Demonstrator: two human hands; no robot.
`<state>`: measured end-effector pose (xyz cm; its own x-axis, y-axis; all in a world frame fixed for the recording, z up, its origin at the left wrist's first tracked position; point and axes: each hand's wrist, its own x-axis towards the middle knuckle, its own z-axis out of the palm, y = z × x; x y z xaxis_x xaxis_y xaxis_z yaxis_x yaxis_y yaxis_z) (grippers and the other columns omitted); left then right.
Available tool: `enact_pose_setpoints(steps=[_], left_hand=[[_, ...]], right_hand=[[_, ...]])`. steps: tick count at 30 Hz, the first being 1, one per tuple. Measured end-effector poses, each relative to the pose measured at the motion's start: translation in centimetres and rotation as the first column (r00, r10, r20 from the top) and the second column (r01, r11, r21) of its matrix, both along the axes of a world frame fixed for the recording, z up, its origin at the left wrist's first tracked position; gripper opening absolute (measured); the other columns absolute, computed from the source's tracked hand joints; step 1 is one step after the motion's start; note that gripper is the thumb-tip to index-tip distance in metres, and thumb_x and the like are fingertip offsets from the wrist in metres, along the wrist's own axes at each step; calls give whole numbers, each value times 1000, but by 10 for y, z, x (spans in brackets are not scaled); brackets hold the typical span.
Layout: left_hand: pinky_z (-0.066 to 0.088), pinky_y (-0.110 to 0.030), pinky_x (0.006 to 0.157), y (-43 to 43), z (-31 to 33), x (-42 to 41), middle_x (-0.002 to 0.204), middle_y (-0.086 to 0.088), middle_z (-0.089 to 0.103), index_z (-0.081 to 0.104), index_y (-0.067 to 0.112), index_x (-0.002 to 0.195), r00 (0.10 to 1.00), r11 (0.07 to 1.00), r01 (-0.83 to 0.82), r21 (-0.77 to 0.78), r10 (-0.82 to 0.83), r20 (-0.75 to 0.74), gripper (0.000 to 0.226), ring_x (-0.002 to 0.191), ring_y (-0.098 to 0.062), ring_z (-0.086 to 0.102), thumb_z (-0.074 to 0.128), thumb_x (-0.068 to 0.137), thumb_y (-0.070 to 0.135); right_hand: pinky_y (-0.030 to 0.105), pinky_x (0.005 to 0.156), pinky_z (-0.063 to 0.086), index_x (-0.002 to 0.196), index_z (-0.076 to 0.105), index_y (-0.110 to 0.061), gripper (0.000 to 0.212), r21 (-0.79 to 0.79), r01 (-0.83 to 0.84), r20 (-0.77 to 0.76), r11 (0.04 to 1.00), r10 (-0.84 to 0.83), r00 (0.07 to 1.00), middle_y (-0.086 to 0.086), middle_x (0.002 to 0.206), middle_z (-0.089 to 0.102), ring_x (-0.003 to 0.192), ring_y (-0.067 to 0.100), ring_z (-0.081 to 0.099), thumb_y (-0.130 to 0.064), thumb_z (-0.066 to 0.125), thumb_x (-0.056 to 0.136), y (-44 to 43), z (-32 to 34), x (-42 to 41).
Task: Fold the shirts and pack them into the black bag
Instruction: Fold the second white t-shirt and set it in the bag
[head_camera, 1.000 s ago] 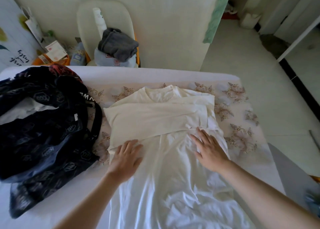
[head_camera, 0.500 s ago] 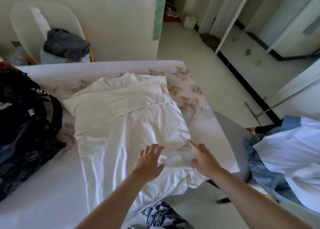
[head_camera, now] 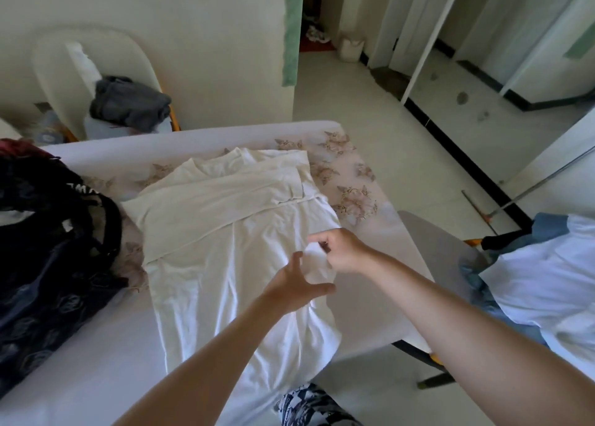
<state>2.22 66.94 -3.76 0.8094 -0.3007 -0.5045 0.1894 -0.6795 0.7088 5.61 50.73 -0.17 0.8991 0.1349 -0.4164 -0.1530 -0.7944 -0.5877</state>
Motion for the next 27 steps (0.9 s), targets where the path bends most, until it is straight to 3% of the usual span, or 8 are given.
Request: enact_pose_setpoints(steps=[2,5,9,14,18,20,23,27], left_hand=[[43,-25,70,9,-3,8,114,6,57,40,24,131,1000,1000,-28,5,28,3,84,101,-16,57,80,65,58],[53,-34,74,24,-7,24,93,6,62,58,20,104,993,991,-120,-62,120,3,50,90,-18,62,77,64,40],[42,-26,57,56,14,75,75,3,62,63,17,83,985,989,-148,11,146,96,6,72,-18,59,61,77,16],[42,-15,57,97,45,175,83,15,62,61,33,91,919,966,-257,-23,252,304,27,76,-10,58,58,80,8],[48,-20,56,109,45,216,96,13,65,59,32,109,867,939,-332,-91,342,363,33,82,-12,62,59,85,9],[51,-27,74,114,29,208,106,10,62,58,30,118,885,957,-290,5,266,382,37,92,-13,61,63,85,14],[47,-32,93,126,1,171,119,11,55,59,35,118,943,985,-82,152,27,333,37,111,-12,53,71,83,32],[33,-35,109,140,-22,119,136,14,37,53,43,123,867,893,283,350,-394,304,73,129,-10,32,73,59,73]], right_hand=[[3,70,41,121,72,-24,47,4,-2,64,1000,1,998,-10,112,71,99,5,64,1,52,87,9,6,18],[19,82,49,87,78,-33,21,-25,-9,183,1000,14,983,-21,99,67,99,6,63,-15,67,86,26,9,47],[29,80,49,74,62,-35,23,-8,30,271,1000,-27,962,-16,97,59,94,12,61,-19,65,90,43,10,99],[38,56,57,88,58,-18,14,187,338,211,922,-374,903,4,72,70,57,22,70,-21,48,98,55,20,170],[39,79,57,106,60,-12,19,60,526,300,848,-518,801,10,103,69,91,34,70,-21,48,94,44,4,221],[39,92,51,127,54,-12,35,-167,435,254,885,-388,886,13,128,58,116,36,59,-14,50,93,40,-14,231],[43,99,48,137,50,-19,55,-368,50,243,929,44,969,9,143,45,124,32,52,0,49,85,49,-44,224],[40,112,32,145,48,-22,66,-396,-402,249,825,518,818,5,158,31,143,28,33,7,49,86,80,-67,198]])
